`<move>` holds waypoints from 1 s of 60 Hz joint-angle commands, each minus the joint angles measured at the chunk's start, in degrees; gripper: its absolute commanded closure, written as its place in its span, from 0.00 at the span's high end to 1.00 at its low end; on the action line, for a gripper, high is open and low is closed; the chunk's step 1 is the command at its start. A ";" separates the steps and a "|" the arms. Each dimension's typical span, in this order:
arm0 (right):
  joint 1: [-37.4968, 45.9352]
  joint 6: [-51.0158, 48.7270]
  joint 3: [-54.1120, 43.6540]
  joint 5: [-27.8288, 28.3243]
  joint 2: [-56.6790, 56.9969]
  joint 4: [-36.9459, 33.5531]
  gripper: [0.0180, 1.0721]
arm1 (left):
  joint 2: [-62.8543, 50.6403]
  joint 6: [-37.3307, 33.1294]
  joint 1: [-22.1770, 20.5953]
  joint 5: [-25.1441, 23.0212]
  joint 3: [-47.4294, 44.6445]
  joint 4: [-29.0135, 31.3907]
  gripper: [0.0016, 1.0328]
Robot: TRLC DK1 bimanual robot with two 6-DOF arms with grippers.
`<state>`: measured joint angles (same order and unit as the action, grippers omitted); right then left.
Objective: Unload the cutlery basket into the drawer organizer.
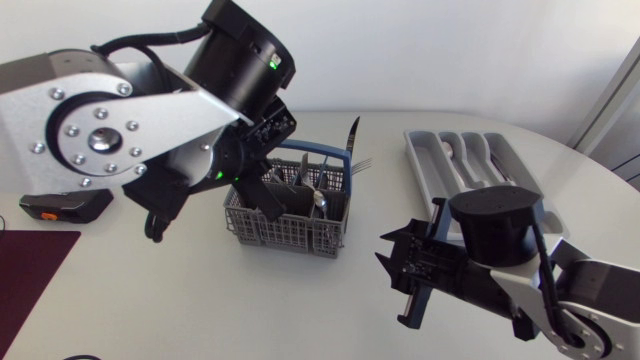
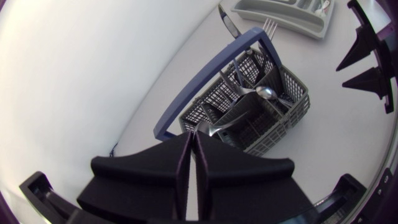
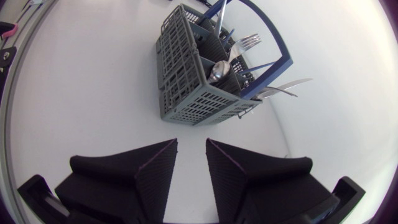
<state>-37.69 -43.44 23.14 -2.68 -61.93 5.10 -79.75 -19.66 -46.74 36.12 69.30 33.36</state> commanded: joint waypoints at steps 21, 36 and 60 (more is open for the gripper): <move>-3.00 6.26 3.14 -0.31 11.13 -8.71 0.36 | 13.04 1.55 -0.02 -4.48 -1.62 4.43 0.03; -9.86 11.45 7.45 -4.00 14.03 -10.73 0.36 | 11.98 11.93 2.62 -21.44 -0.30 8.30 0.03; -17.33 14.52 10.61 -7.69 5.59 -4.49 0.36 | 0.20 18.87 10.62 -45.00 4.88 9.70 0.03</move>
<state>-53.82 -30.87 32.56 -9.48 -53.69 -0.93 -77.30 -2.72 -37.76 -6.39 71.33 42.52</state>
